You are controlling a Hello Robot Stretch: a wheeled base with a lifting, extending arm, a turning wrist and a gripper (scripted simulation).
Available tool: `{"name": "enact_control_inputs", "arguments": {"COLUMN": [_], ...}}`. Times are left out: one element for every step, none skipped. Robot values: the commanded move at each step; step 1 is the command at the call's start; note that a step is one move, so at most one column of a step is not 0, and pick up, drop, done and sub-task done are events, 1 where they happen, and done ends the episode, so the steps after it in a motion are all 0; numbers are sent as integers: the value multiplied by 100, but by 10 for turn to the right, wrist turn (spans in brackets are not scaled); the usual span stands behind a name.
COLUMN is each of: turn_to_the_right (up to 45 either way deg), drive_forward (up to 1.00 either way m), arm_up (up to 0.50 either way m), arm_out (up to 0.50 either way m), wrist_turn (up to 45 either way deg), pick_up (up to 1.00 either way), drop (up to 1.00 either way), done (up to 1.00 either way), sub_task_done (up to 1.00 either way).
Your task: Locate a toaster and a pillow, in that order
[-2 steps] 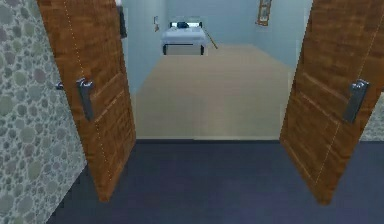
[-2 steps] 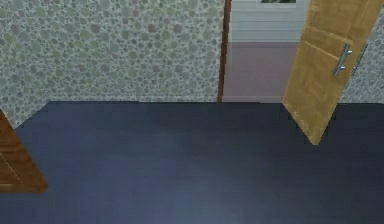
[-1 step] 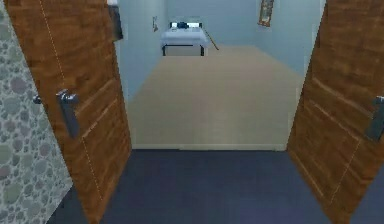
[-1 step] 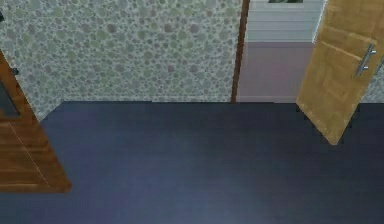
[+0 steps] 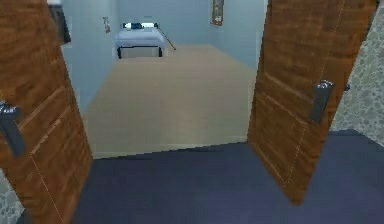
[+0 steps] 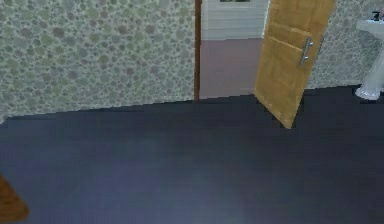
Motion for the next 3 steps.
{"name": "enact_control_inputs", "arguments": {"turn_to_the_right": [0,0,0], "drive_forward": [100,100,100], "arm_up": [0,0,0], "arm_out": [0,0,0], "wrist_turn": [0,0,0], "pick_up": [0,0,0], "drop": [0,0,0], "done": [0,0,0], "sub_task_done": [0,0,0]}}
